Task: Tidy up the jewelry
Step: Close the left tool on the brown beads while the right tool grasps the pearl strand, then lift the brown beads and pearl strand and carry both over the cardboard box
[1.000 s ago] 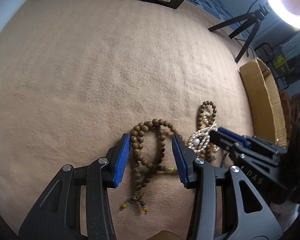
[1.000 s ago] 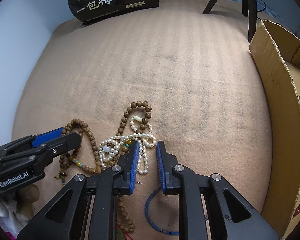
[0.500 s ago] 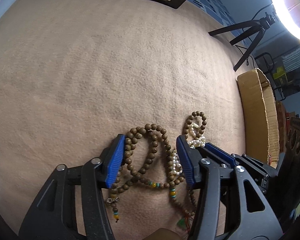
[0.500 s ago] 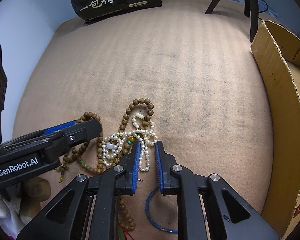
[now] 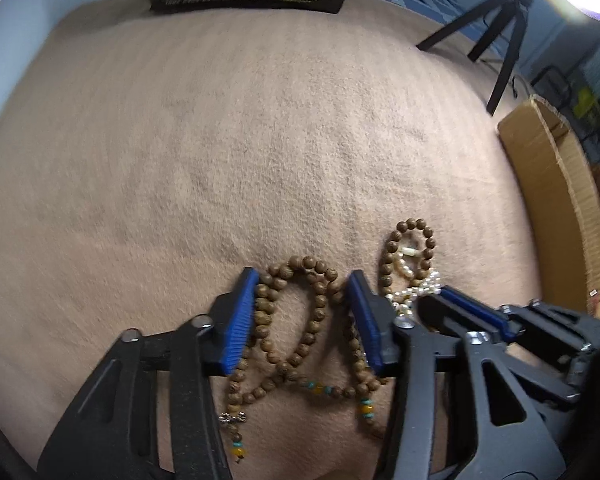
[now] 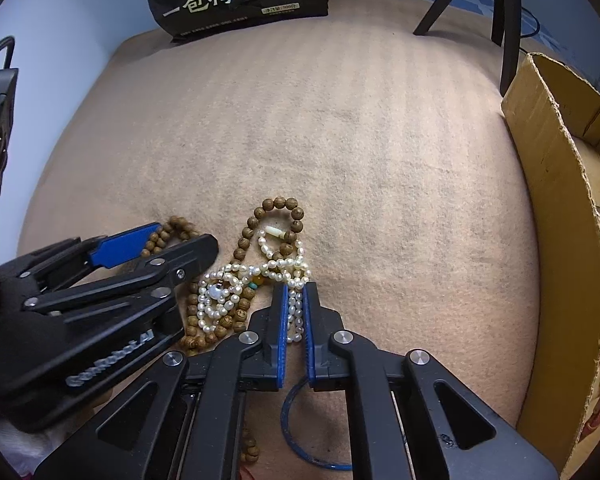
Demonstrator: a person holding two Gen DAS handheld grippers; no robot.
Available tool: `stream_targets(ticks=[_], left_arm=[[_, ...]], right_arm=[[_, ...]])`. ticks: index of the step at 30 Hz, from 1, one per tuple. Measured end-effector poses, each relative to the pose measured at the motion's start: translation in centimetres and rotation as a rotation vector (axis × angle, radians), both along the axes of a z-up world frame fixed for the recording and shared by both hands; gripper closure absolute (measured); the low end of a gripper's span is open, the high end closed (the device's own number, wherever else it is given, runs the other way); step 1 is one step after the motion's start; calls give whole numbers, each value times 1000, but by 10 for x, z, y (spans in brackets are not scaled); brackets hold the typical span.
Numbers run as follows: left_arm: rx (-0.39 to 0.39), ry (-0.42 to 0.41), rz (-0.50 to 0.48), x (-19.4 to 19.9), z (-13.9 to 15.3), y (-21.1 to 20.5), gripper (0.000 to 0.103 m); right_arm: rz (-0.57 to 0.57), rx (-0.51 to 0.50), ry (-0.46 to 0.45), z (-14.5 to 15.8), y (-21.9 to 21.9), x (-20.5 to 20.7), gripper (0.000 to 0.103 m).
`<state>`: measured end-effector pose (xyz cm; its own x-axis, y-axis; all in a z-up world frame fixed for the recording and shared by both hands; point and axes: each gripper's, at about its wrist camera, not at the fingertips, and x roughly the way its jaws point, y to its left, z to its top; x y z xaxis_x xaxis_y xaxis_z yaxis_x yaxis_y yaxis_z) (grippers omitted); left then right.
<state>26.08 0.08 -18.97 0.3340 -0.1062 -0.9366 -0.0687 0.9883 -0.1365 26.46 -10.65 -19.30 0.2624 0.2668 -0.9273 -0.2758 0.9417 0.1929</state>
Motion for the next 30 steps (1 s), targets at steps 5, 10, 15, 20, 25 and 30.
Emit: stream_targets(ticks=[5, 10, 15, 20, 25, 30], left_arm=[[-4, -15, -12, 4, 0, 5, 83], [-47, -30, 6, 1, 7, 19, 87], [-107, -68, 25, -6, 24, 31, 87], [-149, -118, 27, -17, 48, 37, 94], [-183, -165, 18, -25, 71, 38, 94], [-209, -202, 21, -32, 88, 42, 94]], right_arm=[[-7, 17, -4, 3, -3, -2, 98], [-20, 55, -32, 16, -11, -4, 98], [-25, 86, -68, 33, -17, -11, 98], [-28, 114, -109, 51, -24, -21, 98], [-44, 158, -156, 74, -29, -26, 98], [-57, 186, -215, 98, -40, -36, 98]])
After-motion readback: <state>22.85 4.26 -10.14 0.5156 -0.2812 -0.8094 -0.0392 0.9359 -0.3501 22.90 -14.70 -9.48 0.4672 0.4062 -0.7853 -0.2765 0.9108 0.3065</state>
